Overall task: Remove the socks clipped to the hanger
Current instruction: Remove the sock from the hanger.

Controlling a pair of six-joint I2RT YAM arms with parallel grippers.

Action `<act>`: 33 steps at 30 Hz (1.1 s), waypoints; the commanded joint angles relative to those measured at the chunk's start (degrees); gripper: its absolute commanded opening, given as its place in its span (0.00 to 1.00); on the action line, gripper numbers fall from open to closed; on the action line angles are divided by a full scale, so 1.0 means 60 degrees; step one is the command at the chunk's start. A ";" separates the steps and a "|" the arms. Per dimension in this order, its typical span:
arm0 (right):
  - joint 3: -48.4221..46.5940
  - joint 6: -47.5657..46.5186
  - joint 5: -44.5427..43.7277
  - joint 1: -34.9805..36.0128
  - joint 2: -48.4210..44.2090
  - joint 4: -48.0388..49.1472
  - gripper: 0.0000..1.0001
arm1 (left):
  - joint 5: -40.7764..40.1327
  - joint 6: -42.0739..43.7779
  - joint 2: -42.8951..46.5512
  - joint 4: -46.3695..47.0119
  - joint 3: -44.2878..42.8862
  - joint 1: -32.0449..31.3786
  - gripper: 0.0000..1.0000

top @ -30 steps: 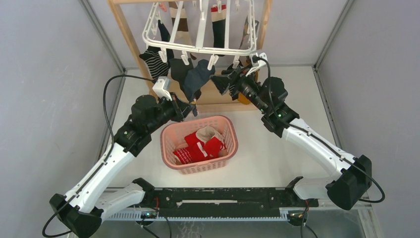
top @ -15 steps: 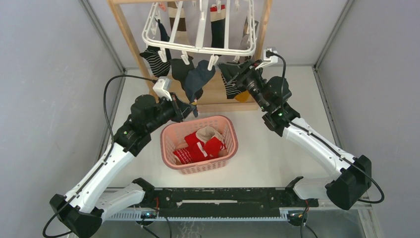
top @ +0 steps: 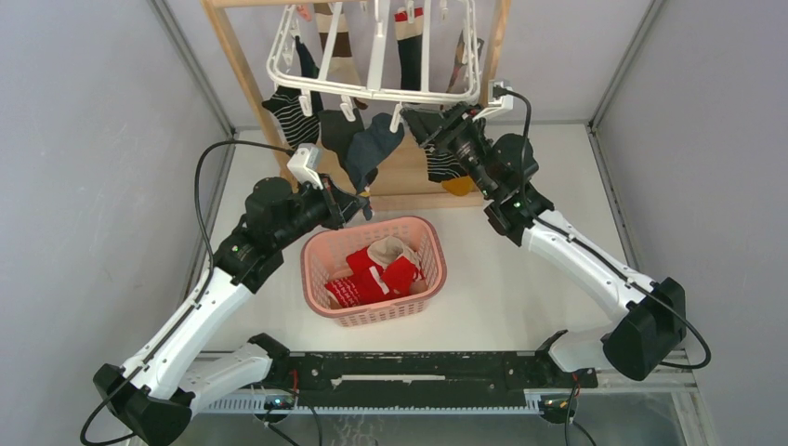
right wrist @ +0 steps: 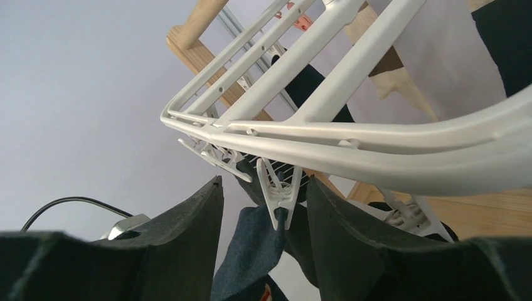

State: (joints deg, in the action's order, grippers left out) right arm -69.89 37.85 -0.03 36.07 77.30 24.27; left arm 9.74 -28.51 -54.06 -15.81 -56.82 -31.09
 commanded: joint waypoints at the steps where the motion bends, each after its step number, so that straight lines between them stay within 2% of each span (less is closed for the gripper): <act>1: -0.0547 -0.0164 0.0048 0.0155 0.0104 0.0304 0.60 | 0.0279 -0.0034 0.0163 0.0189 -0.0726 0.0084 0.00; 7: -0.0725 -0.0491 0.0005 0.0334 0.0274 0.0172 0.61 | 0.0331 -0.0035 0.0191 0.0189 -0.0700 0.0114 0.00; 22: -0.0988 -0.1422 -0.1195 0.0843 0.0473 0.0134 0.60 | 0.0452 -0.0052 0.0264 0.0189 -0.0657 0.0128 0.00; 33: -0.1060 -0.1520 -0.1364 0.0872 0.0731 0.0322 0.56 | 0.0534 -0.0033 0.0302 0.0189 -0.0642 0.0128 0.00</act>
State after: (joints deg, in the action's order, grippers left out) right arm -73.78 30.02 -7.29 40.91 81.25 23.51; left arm 11.53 -28.51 -53.56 -15.84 -56.82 -30.65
